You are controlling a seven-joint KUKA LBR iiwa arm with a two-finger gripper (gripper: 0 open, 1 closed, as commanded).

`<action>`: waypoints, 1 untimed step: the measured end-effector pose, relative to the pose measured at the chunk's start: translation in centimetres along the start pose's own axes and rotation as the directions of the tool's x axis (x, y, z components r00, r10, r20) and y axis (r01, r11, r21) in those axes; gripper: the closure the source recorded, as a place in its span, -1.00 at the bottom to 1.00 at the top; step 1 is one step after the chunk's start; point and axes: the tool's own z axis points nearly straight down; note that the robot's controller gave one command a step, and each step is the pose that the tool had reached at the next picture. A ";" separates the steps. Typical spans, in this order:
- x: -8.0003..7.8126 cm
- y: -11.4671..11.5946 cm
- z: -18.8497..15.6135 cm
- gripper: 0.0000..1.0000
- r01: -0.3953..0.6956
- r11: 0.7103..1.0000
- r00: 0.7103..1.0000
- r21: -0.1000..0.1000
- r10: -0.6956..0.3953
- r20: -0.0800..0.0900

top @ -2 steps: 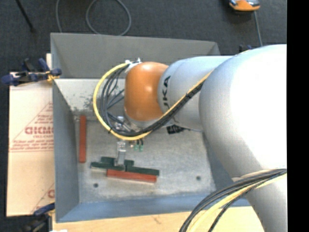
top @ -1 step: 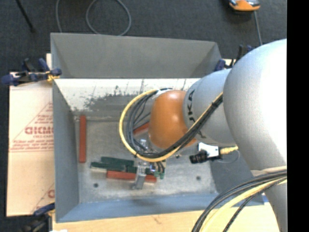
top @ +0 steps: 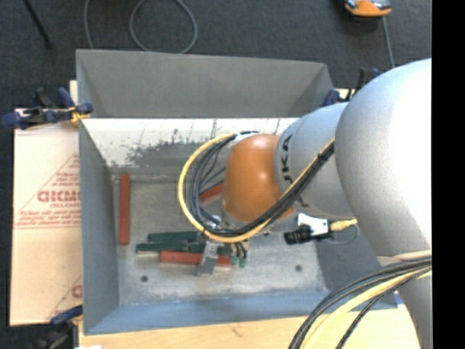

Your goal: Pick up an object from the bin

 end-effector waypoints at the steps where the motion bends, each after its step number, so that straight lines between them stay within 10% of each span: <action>1: -0.6 7.6 -10.5 1.00 0.015 1.000 1.000 -0.006 -0.015 0.009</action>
Offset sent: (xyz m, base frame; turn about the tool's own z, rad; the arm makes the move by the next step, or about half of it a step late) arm 0.0190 0.0696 0.0998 -0.0074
